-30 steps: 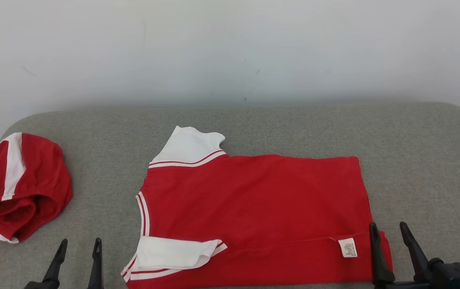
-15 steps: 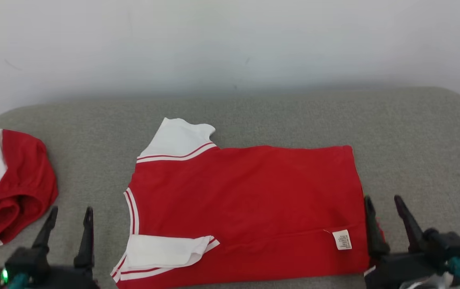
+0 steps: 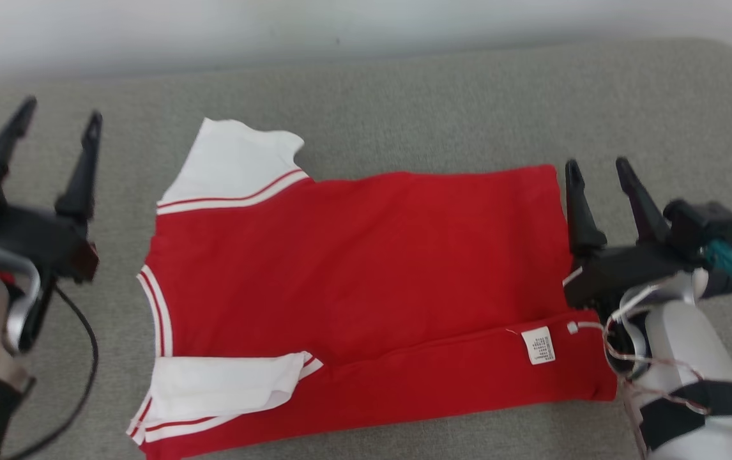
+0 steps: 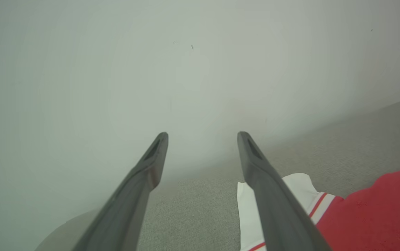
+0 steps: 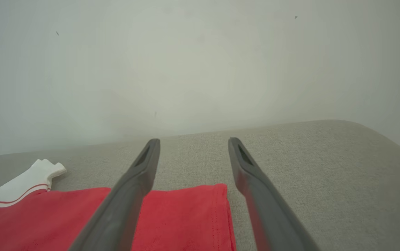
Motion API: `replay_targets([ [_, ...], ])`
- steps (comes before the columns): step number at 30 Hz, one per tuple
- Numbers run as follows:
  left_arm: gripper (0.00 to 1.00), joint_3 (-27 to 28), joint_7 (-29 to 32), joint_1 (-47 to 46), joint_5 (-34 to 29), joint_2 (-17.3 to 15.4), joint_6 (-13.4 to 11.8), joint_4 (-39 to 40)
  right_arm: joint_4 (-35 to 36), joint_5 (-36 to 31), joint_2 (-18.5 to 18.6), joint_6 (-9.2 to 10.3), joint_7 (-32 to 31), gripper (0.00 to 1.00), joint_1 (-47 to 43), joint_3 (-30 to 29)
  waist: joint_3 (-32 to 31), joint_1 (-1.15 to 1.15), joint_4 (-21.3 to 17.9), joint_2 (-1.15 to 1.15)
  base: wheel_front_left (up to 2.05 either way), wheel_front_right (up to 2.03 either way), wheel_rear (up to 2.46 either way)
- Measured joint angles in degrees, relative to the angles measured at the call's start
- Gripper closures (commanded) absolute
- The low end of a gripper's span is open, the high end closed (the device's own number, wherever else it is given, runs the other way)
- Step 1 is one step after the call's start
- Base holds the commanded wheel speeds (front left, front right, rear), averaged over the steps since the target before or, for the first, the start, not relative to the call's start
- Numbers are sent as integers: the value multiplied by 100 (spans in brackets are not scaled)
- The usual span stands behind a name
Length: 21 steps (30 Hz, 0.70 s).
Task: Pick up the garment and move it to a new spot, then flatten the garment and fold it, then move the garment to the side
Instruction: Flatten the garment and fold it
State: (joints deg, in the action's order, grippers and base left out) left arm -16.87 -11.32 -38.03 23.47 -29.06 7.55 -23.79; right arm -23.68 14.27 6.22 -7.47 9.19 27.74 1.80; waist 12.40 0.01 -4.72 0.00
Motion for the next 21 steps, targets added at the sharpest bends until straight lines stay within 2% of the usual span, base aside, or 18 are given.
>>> replay_targets([
  [9, 0, -928, 433, -1635, 953, -439, 0, -864, -1006, -345, -70, 0, -301, 0, 1320, 197, 802, 1, -295, 1, 0, 0, 0],
  [13, 0, -1469, 838, -2059, 1500, -535, 0, -1184, -1380, -405, -142, 0, -457, 0, 1689, 293, 1018, 1, -489, 1, 0, 0, 0],
  [21, 0, -2462, 1540, -2752, 2310, -924, 0, -1671, -1970, -350, -248, 0, -783, 0, 2234, 539, 1310, 0, -923, 1, 0, 0, 0],
])
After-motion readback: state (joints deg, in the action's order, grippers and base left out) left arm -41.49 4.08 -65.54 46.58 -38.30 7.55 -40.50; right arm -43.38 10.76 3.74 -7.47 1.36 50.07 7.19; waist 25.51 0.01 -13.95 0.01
